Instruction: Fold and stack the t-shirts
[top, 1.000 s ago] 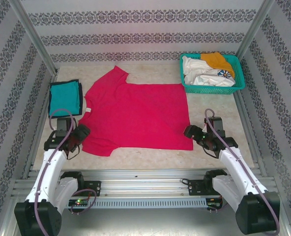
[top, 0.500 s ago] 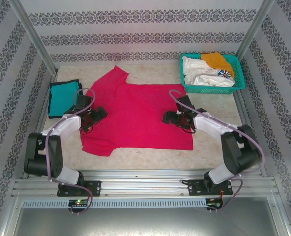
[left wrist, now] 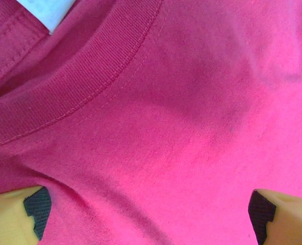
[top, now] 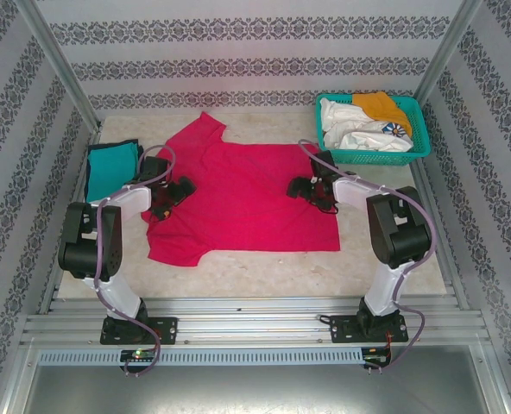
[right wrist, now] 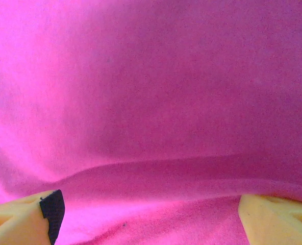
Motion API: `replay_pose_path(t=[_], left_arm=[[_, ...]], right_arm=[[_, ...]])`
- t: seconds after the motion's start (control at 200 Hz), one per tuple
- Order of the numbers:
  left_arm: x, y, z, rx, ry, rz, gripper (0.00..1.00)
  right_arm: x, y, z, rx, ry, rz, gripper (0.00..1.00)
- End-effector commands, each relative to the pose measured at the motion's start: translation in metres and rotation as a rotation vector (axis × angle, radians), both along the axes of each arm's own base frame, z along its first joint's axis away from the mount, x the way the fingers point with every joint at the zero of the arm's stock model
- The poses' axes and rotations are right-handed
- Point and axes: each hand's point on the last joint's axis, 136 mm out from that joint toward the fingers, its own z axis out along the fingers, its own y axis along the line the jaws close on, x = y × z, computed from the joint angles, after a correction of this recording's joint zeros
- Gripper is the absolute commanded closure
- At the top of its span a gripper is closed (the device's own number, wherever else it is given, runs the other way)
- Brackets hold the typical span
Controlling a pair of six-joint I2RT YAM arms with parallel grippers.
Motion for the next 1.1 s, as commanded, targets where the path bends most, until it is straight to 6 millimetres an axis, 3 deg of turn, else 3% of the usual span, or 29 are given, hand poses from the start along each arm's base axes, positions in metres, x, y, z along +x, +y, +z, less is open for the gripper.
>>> replay_pose_path(t=[0.0, 0.145, 0.225, 0.3, 0.43, 0.55, 0.674, 0.809, 1.094], left_arm=[[0.013, -0.001, 0.027, 0.017, -0.08, -0.021, 0.0], [-0.01, 0.009, 0.081, 0.104, -0.17, -0.02, 0.0], [-0.044, 0.011, 0.096, 0.156, -0.165, -0.022, 0.0], [-0.089, 0.012, 0.094, 0.161, -0.092, -0.011, 0.03], [-0.166, 0.015, 0.082, 0.131, 0.047, 0.051, 0.33], [-0.205, 0.009, 0.065, 0.063, 0.108, 0.067, 0.55], [-0.216, 0.011, 0.039, 0.066, 0.152, 0.083, 0.69], [-0.203, 0.012, 0.026, 0.109, 0.164, 0.05, 0.85], [-0.179, 0.006, -0.007, 0.122, 0.193, 0.009, 1.0]], right_arm=[[0.003, 0.003, 0.001, 0.034, 0.015, 0.019, 0.1], [-0.001, 0.013, 0.042, 0.051, -0.124, 0.076, 0.09], [-0.012, 0.023, 0.059, 0.053, -0.182, 0.108, 0.1], [-0.022, 0.032, 0.067, 0.054, -0.201, 0.137, 0.1], [-0.033, 0.045, 0.075, 0.073, -0.213, 0.165, 0.1], [-0.038, 0.061, 0.078, 0.085, -0.215, 0.208, 0.1], [-0.035, 0.077, 0.077, 0.085, -0.206, 0.24, 0.1], [-0.031, 0.089, 0.075, 0.087, -0.201, 0.26, 0.1], [-0.036, 0.081, 0.064, 0.057, -0.177, 0.244, 0.1]])
